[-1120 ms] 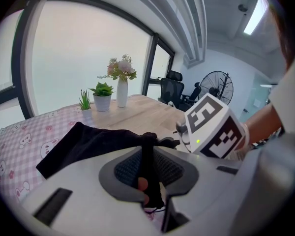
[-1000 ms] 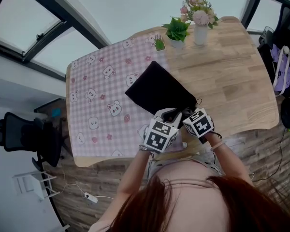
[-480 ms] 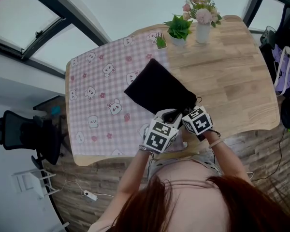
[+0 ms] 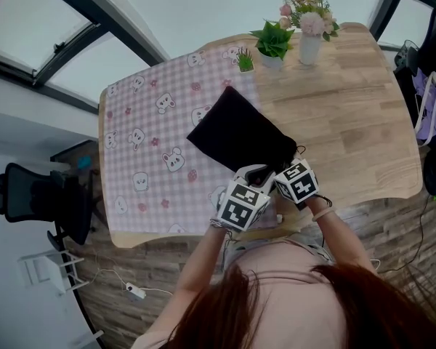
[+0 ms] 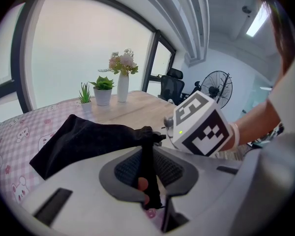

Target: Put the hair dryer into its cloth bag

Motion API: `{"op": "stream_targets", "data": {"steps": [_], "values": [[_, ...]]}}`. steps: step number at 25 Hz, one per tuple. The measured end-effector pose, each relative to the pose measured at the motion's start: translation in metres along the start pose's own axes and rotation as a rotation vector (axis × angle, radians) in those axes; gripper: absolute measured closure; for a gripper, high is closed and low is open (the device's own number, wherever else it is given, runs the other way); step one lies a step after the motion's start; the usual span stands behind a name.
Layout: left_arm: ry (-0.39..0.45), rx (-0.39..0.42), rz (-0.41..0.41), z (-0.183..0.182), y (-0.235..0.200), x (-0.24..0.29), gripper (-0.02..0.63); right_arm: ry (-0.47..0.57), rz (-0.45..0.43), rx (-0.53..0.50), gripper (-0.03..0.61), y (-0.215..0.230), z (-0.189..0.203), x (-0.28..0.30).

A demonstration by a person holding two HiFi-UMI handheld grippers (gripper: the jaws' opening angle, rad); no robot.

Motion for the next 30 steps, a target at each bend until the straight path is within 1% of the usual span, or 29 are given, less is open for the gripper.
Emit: {"op": "stream_targets", "data": {"steps": [20,30], "values": [[-0.015,-0.055,0.003,0.008,-0.012,0.007,0.558,0.055,-0.011,-0.068,0.333,0.007,-0.001,0.021],[-0.002,-0.086,0.007,0.007,-0.015,0.009,0.561,0.034,-0.044,-0.076,0.330,0.009,-0.001,0.025]]}}
Point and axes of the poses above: the fingertips, and each gripper's own axes: x forward along the fingers, y to its right, z out of its underside, the point moved 6 cm from there along -x, backward along the fingers, and after that the axes turned 7 degrees about -x, right-handed, at the moved point
